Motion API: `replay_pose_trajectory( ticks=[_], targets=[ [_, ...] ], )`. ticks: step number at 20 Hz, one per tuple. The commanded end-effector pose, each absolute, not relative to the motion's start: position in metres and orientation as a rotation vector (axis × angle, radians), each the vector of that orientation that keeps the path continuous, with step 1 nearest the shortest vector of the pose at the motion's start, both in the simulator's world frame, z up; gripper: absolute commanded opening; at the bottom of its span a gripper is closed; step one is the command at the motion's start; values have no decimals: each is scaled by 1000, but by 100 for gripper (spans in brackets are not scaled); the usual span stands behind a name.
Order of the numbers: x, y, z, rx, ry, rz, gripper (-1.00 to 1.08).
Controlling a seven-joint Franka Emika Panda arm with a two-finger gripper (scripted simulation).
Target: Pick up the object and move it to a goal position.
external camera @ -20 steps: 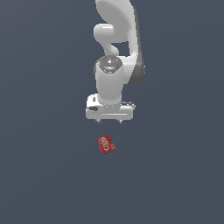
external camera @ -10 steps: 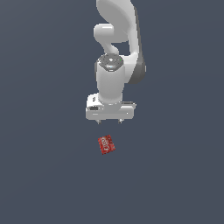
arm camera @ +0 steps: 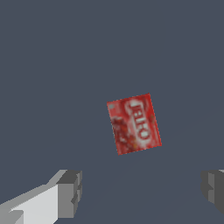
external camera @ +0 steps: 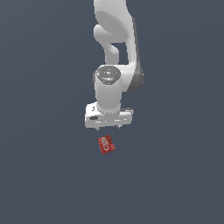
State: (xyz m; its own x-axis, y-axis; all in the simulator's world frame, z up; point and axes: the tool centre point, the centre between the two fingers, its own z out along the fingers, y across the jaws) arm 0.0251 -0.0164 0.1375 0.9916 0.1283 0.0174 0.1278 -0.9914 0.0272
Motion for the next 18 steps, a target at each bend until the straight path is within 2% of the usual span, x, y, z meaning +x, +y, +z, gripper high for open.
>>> replay_pose_trajectory(
  ticks=[1,10,18],
  targets=[
    [32,-19,125,3107,263,22,100],
    [52,-28,79,3098,479,4,100],
    [57,-31,65,3095,540,0,100]
  ],
)
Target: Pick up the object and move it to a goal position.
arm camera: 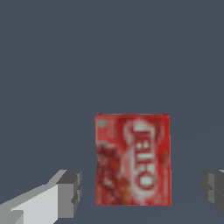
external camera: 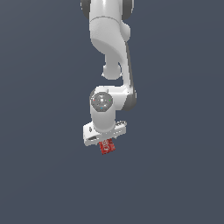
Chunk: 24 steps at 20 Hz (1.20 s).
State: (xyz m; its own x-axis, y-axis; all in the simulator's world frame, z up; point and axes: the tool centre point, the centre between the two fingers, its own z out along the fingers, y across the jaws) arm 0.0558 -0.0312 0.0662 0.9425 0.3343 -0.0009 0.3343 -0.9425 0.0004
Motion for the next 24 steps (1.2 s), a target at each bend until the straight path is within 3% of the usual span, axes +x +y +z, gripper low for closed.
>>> replay_pose_trajectory(
  ticks=[1,19,20,24],
  targets=[
    [56,-31,66,3096,533,-1,100],
    [56,-31,15,3095,540,0,100],
    [56,-31,15,3095,540,0,-100],
    [56,-31,15,3095,540,0,-100]
  ],
)
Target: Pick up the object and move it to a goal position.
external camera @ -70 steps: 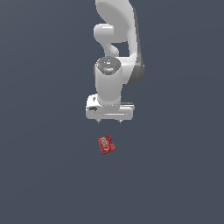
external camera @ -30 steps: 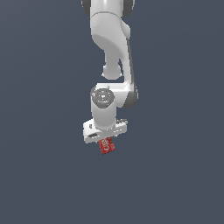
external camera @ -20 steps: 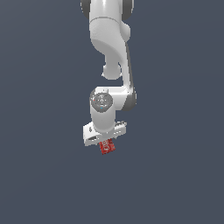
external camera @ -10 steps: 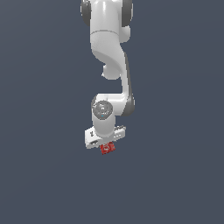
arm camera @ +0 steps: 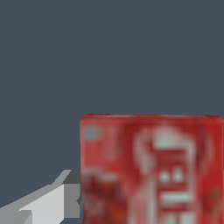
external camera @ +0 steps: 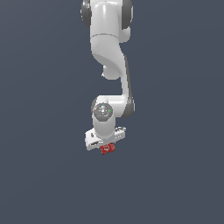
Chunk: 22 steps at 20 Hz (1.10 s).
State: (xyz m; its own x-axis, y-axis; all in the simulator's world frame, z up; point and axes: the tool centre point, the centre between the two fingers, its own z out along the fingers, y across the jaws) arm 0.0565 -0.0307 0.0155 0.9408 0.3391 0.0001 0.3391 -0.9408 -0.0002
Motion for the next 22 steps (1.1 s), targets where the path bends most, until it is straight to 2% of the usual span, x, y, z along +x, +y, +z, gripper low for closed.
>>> replay_pose_trajectory(
  ticks=[1,12,22],
  targets=[
    [56,-31,15,-3095,-540,0,-100],
    [54,-31,23,-3095,-540,0,-100],
    [37,-30,73,-3095,-540,0,-100]
  ],
)
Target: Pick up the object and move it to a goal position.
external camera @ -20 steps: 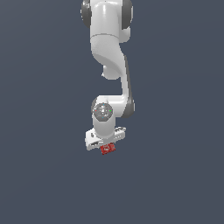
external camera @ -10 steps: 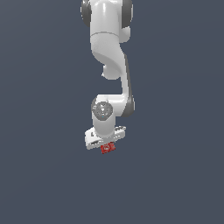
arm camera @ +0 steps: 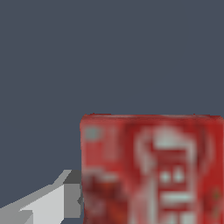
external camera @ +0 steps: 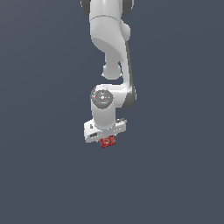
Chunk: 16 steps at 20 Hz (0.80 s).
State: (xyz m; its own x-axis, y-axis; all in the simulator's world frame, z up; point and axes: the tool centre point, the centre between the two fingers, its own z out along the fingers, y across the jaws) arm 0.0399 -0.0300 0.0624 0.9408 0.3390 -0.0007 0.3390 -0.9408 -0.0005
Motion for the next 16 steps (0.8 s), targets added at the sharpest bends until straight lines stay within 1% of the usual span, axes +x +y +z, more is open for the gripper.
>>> replay_pose_trajectory(
  ticks=[1,16],
  targets=[
    [34,-30,81,-3095,-540,0,-100],
    [-15,-27,230,-3095,-541,0,-100]
  ],
)
